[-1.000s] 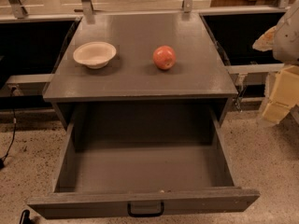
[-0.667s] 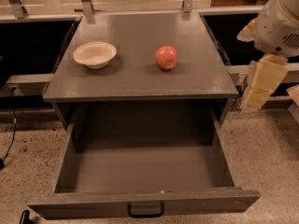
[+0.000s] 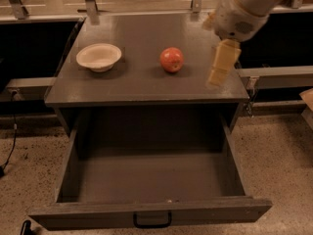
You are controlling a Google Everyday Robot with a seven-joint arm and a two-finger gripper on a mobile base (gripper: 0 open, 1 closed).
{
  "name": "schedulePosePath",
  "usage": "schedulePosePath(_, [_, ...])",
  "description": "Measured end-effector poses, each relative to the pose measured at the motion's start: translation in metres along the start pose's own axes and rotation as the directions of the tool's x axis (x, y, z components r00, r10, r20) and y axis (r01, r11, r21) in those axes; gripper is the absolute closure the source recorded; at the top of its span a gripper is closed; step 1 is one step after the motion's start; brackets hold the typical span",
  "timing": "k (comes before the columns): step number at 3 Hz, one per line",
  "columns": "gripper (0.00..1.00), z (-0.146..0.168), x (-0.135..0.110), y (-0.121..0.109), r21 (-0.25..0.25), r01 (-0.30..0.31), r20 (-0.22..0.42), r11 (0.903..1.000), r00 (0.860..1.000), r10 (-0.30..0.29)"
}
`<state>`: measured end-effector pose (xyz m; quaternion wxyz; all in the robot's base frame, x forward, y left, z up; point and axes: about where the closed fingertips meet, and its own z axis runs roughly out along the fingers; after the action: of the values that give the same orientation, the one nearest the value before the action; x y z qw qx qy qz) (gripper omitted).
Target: Place apple into top drawer
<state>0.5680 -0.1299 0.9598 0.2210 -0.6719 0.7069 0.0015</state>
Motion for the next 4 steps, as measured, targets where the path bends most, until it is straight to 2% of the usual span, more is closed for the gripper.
schedulePosePath(1, [0.00, 0.034, -0.018, -0.026, -0.023, 0.006, 0.057, 0.9997, 0.998, -0.005])
schedulePosePath(3, [0.00, 0.082, -0.025, -0.053, -0.055, -0.026, 0.117, 0.9981, 0.993, 0.032])
schedulePosePath(4, [0.00, 0.102, -0.034, -0.070, -0.049, -0.087, 0.178, 0.9950, 0.979, 0.094])
